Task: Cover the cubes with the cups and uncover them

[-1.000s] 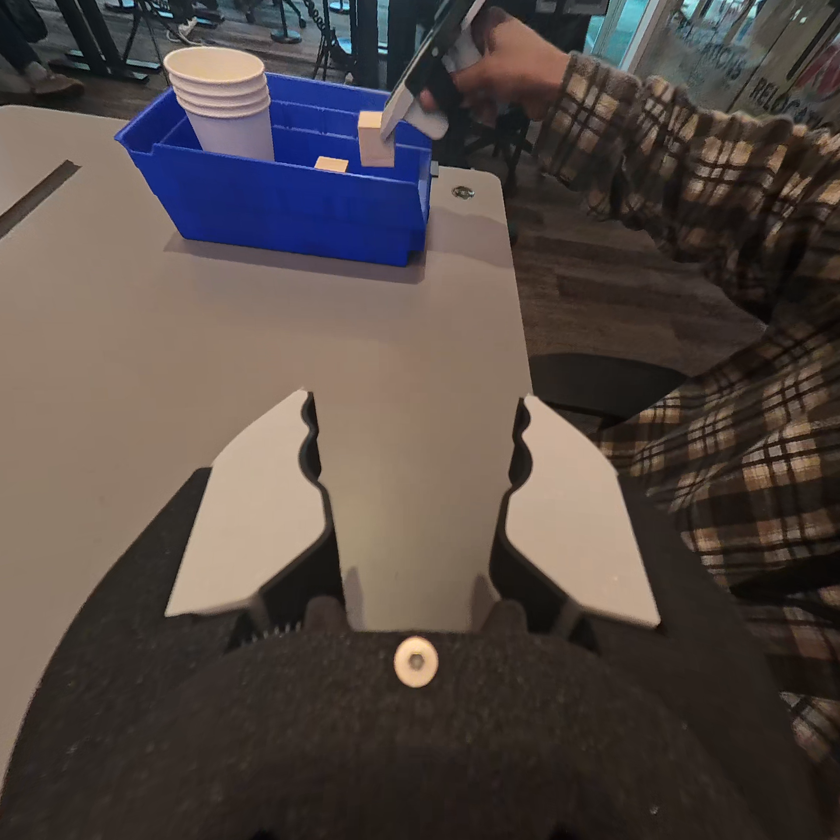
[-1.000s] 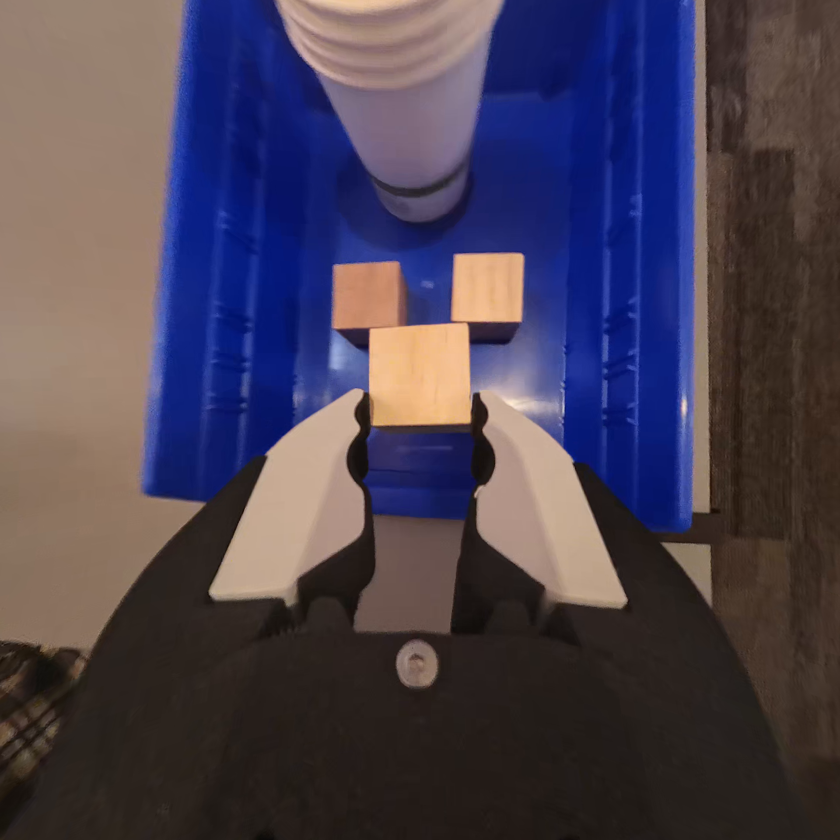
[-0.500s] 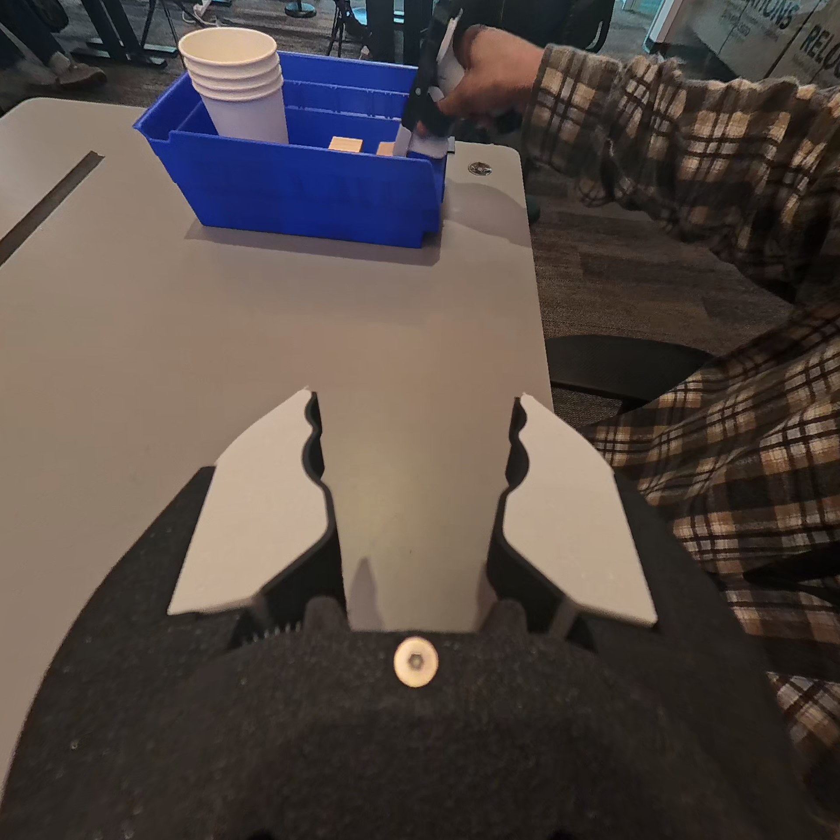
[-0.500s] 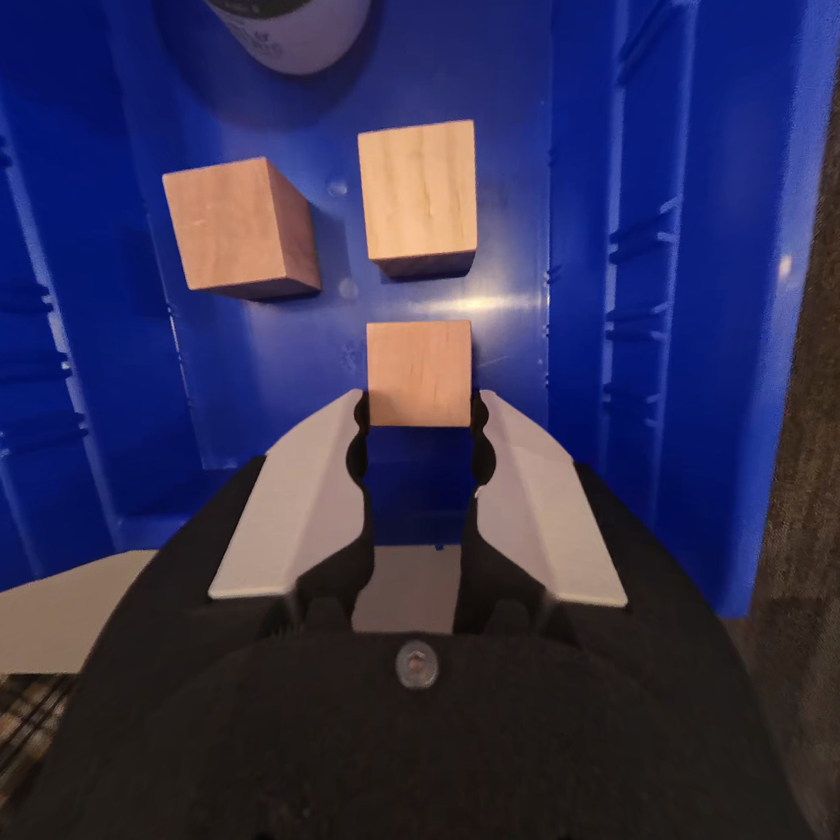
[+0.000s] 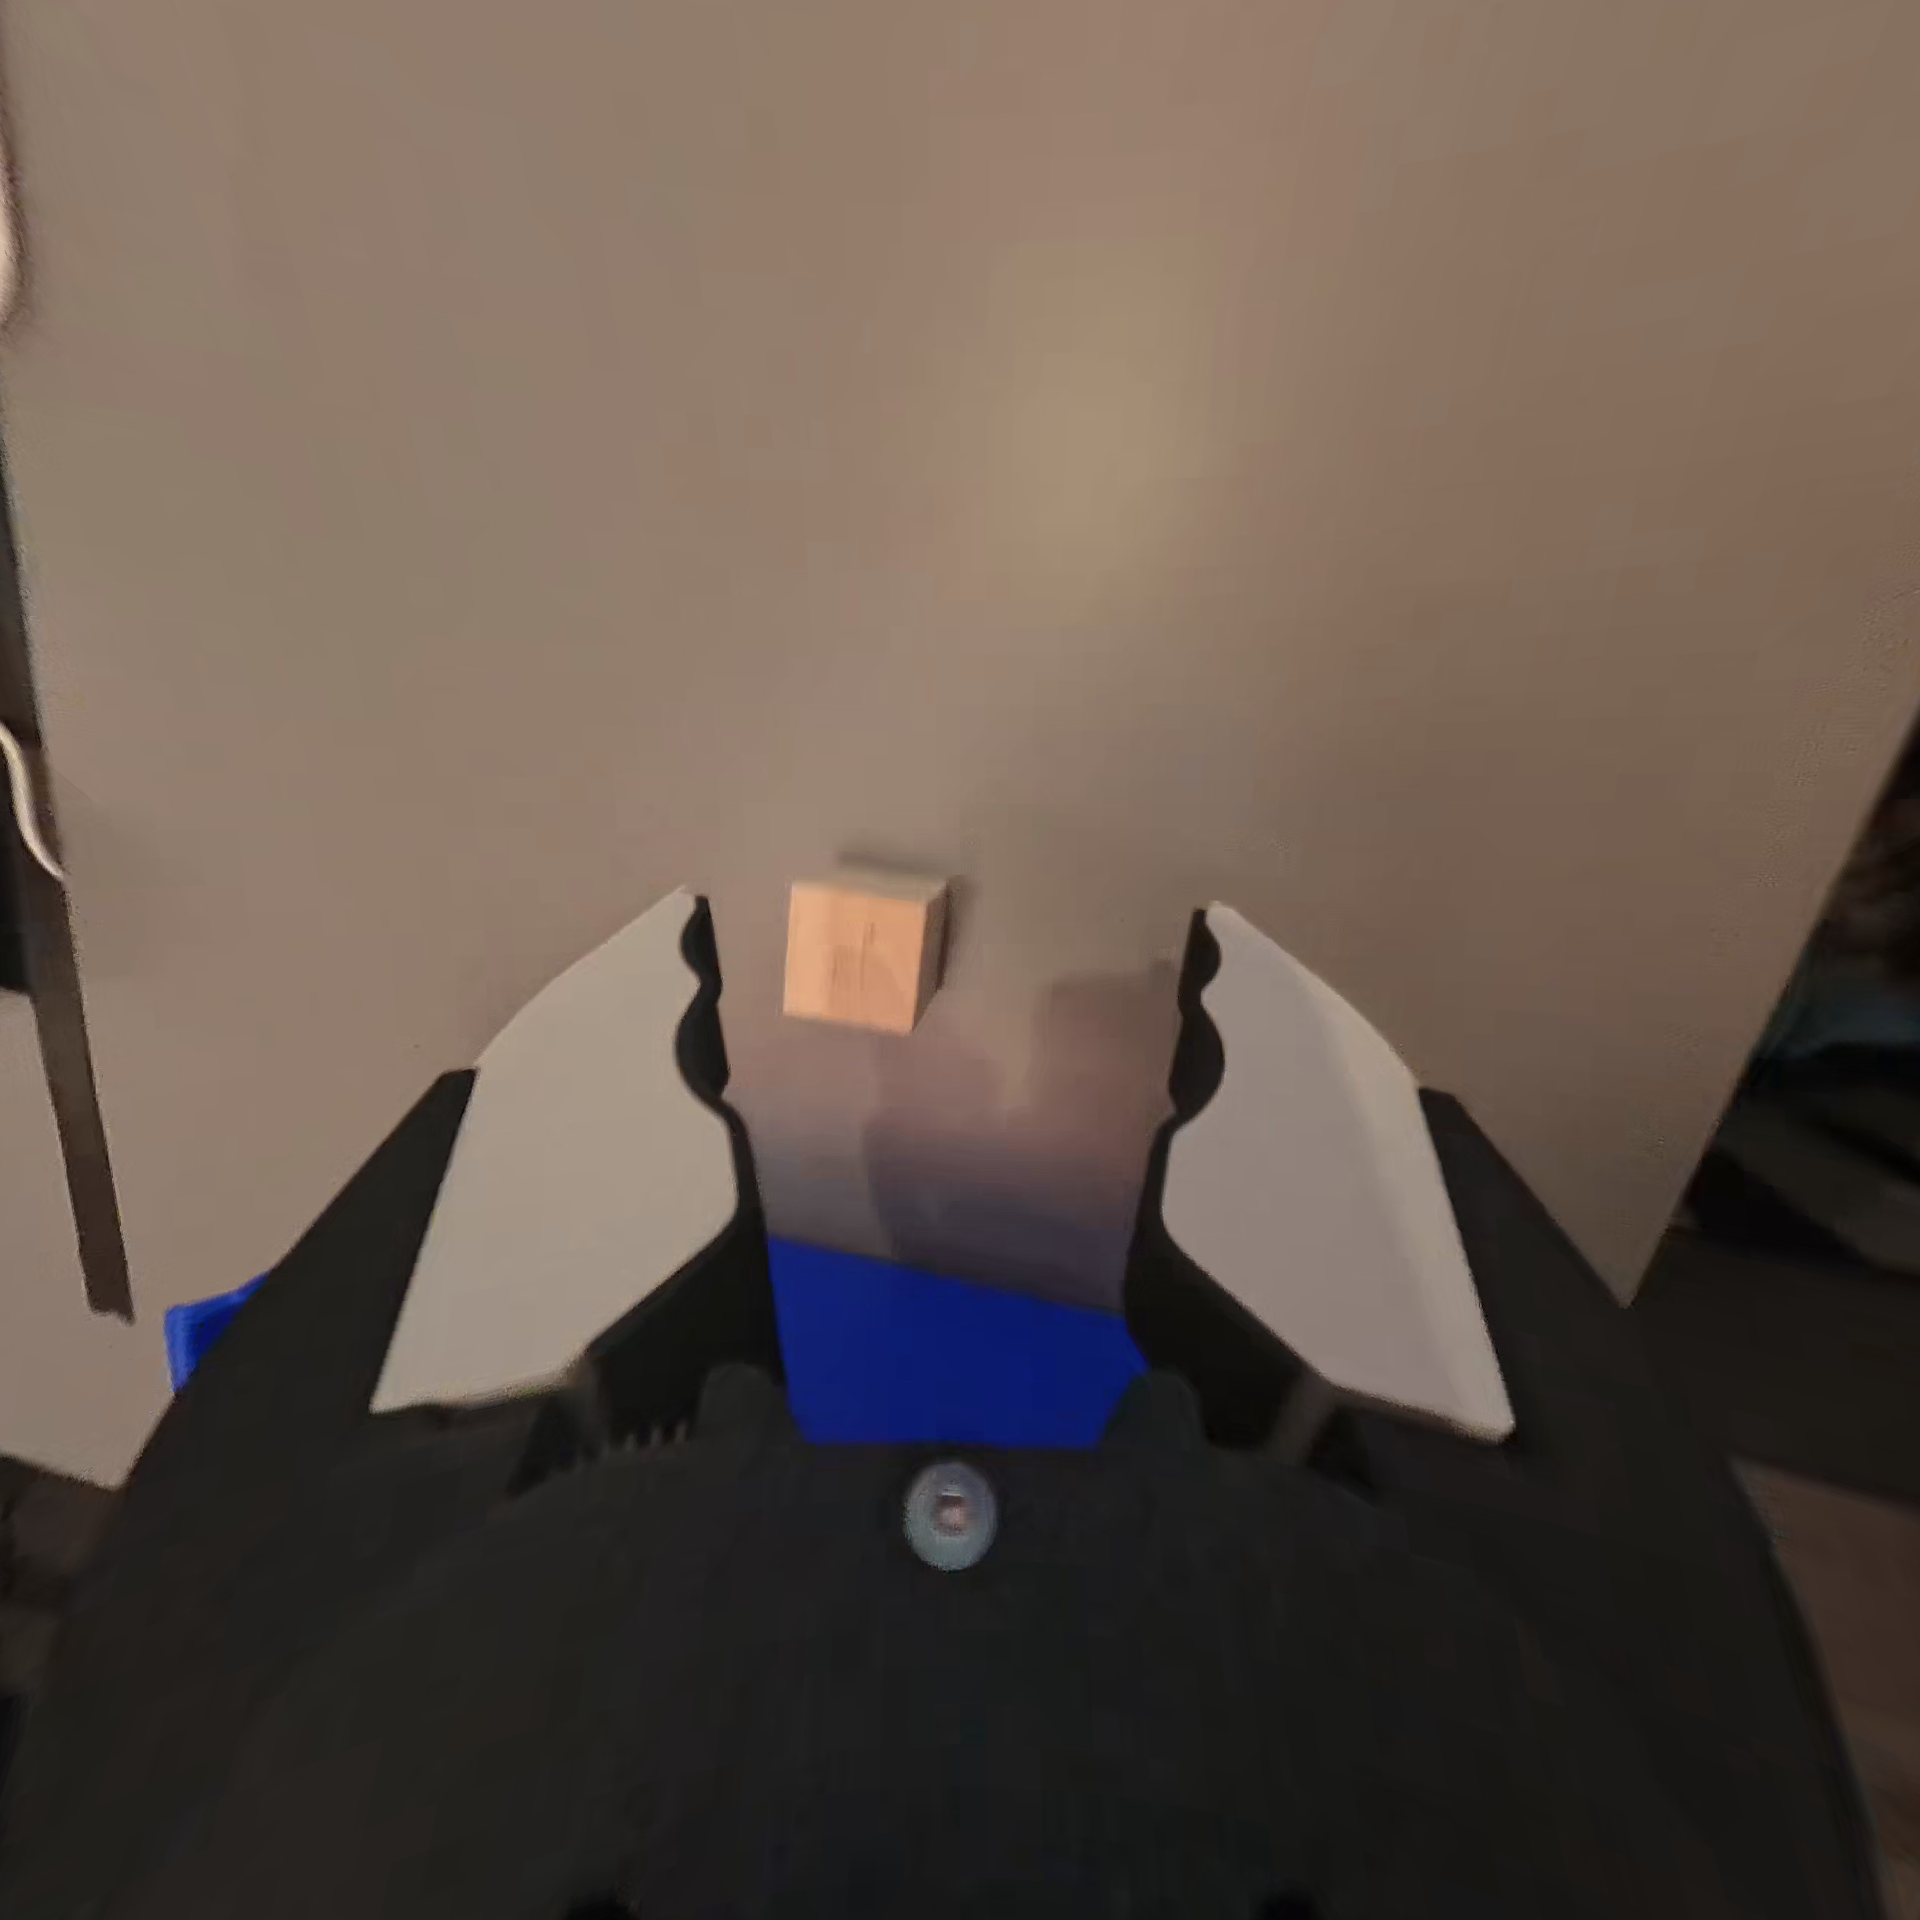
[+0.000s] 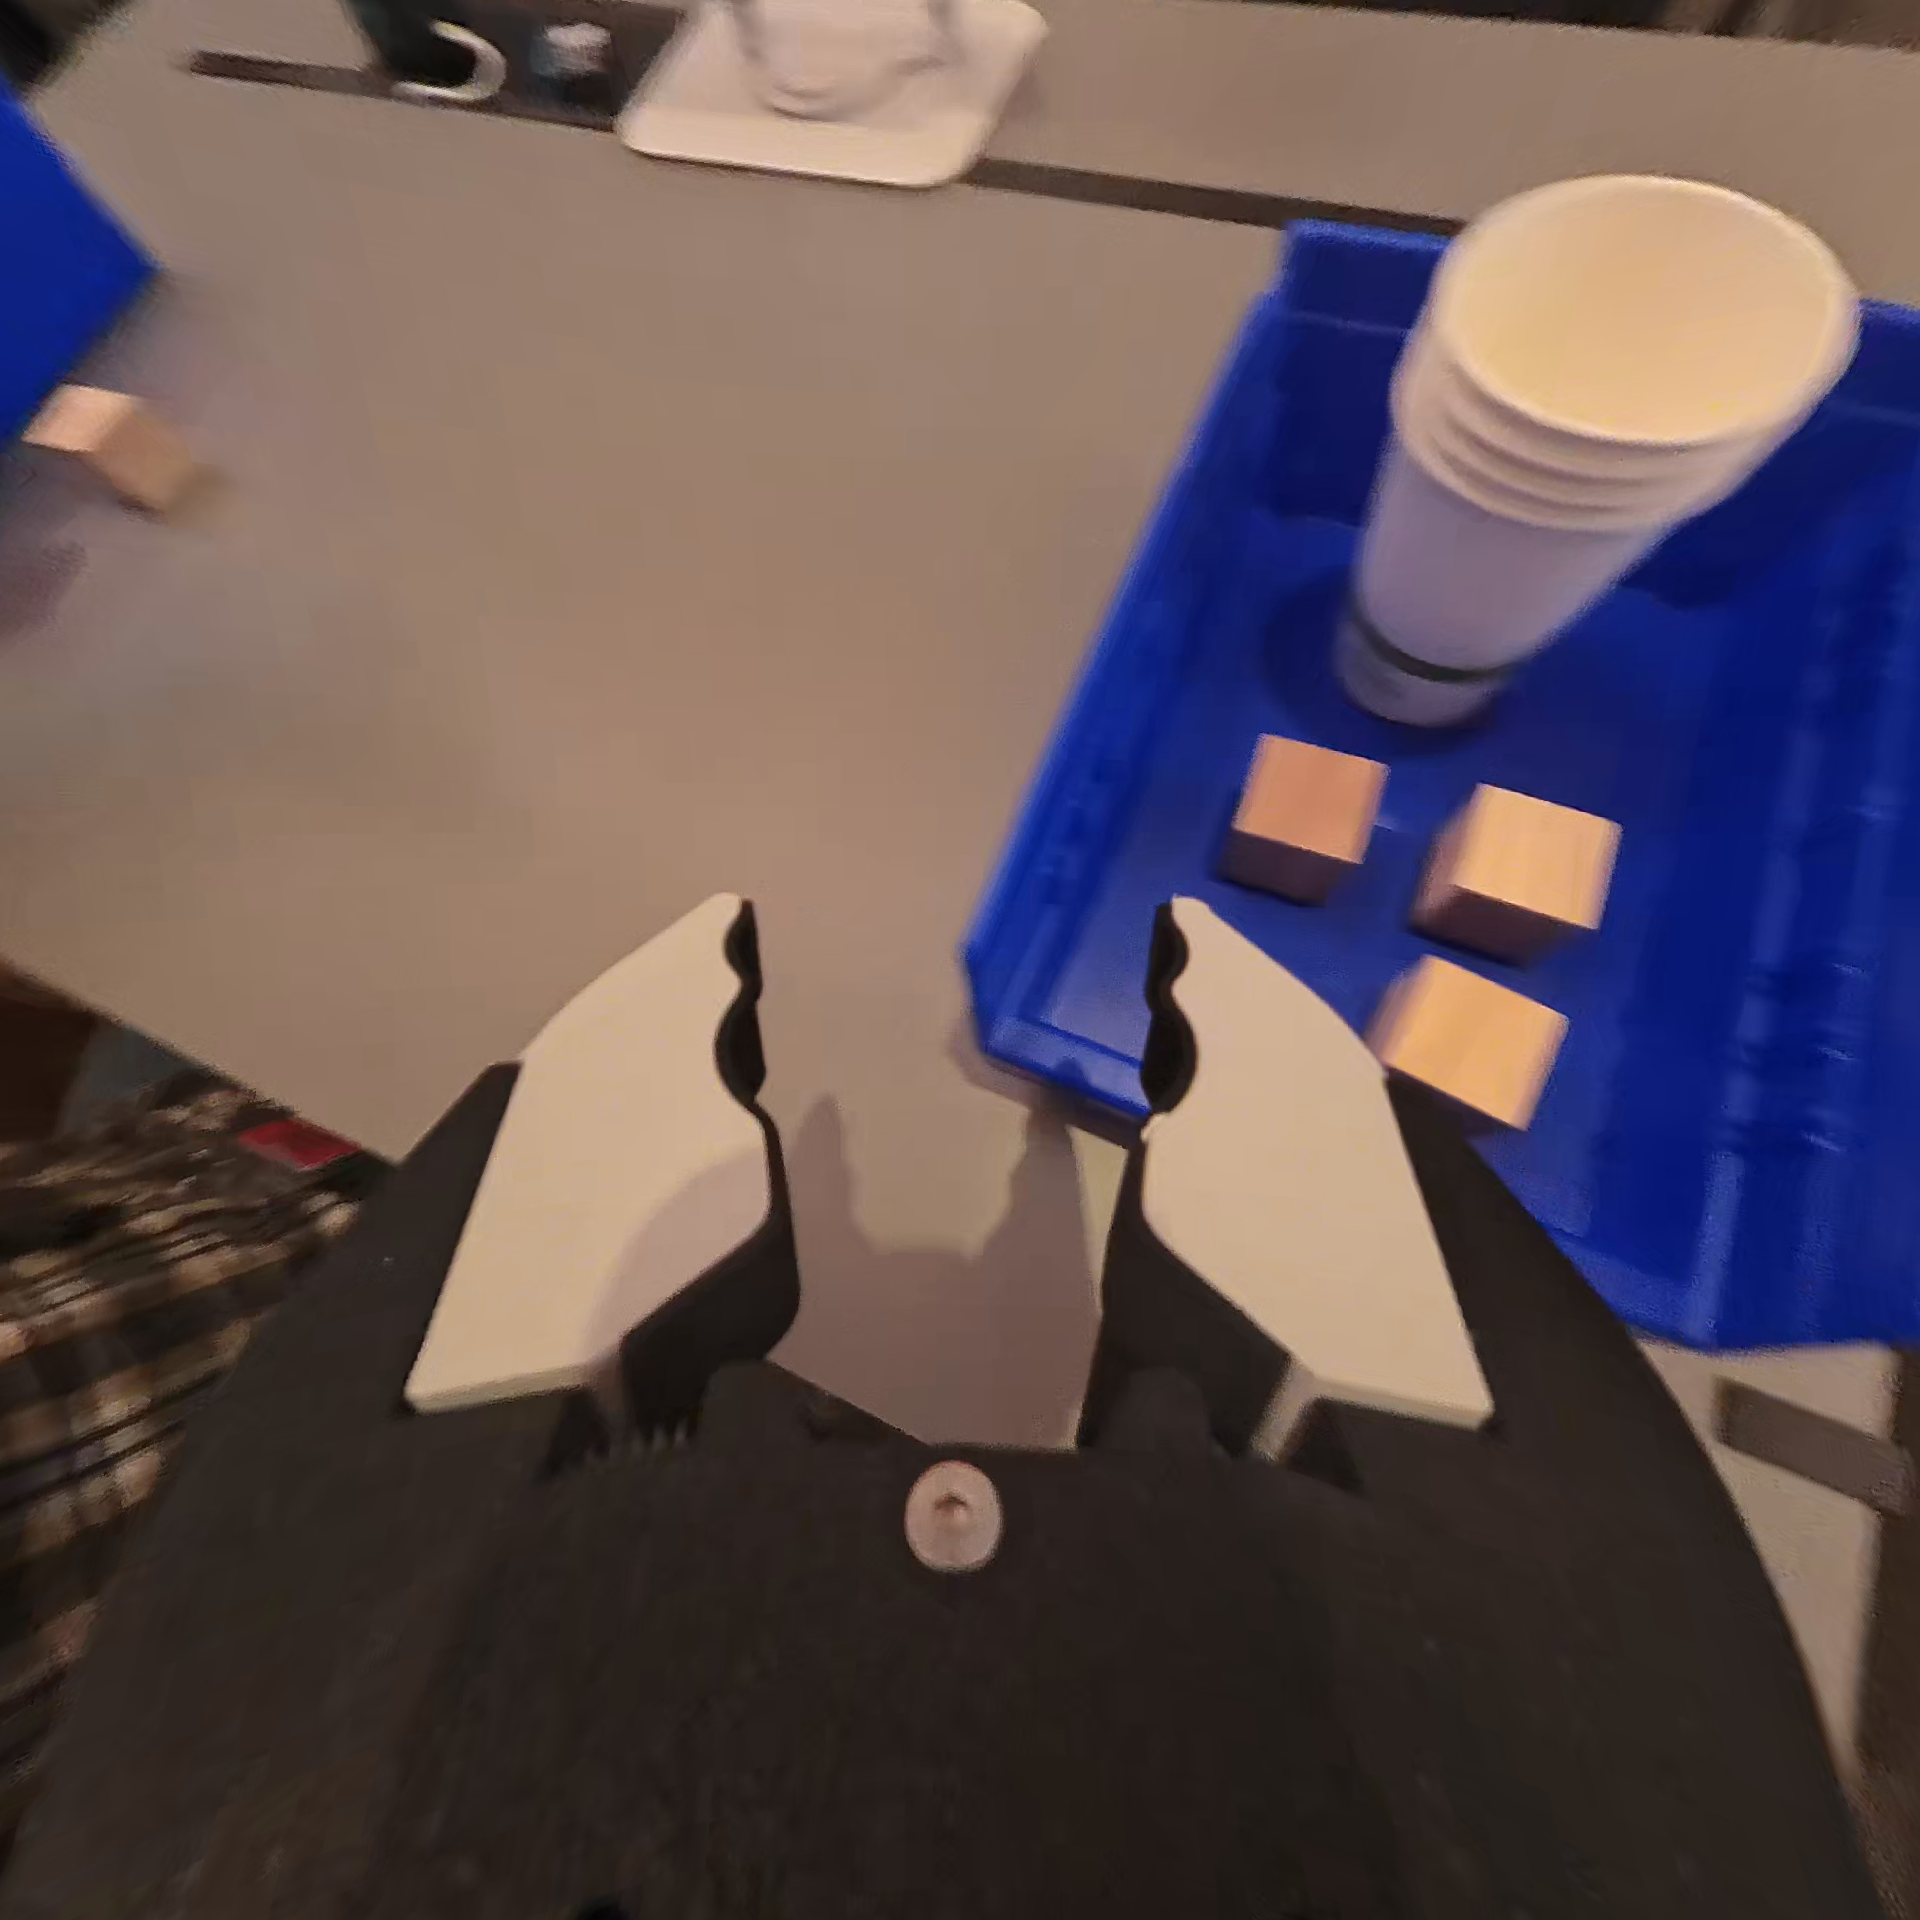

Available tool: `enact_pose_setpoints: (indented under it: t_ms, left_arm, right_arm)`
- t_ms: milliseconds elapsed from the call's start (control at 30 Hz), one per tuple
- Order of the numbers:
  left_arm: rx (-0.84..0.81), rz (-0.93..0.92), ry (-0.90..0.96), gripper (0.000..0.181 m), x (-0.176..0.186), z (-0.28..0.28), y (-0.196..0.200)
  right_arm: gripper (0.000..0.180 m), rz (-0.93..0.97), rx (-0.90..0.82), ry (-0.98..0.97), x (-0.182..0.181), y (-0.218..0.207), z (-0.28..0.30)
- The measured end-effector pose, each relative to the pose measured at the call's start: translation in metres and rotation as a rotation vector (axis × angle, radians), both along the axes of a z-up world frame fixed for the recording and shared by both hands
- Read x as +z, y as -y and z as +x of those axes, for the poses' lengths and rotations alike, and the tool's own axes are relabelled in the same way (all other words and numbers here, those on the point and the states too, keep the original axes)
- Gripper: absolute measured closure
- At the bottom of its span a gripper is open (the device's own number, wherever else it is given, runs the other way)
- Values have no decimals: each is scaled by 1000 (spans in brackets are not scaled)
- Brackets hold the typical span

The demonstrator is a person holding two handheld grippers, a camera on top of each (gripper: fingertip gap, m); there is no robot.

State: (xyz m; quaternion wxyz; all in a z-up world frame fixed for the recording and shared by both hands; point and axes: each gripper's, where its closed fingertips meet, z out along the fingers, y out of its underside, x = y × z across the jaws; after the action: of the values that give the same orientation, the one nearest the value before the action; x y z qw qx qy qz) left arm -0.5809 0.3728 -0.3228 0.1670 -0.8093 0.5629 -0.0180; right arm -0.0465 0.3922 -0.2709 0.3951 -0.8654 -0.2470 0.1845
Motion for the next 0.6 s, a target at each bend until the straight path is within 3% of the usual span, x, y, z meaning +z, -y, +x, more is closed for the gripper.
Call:
enact_pose_setpoints:
  t_ms: [133, 333, 433, 600]
  left_arm:
    - [-19, -86, -185, 99, -39, -37, -10]
    - [-41, -224, -295, 110, -82, -53, -15]
    - [-26, -268, -297, 136, -94, -53, -14]
    - [57, -242, -133, 137, -83, -30, -21]
  right_arm:
    - [109, 2, 132, -63, -7, 29, -42]
    - [110, -30, 235, -81, -21, 53, -71]
    - [112, -23, 280, -128, -21, 60, -84]
    - [119, 65, 439, -263, -18, 65, -126]
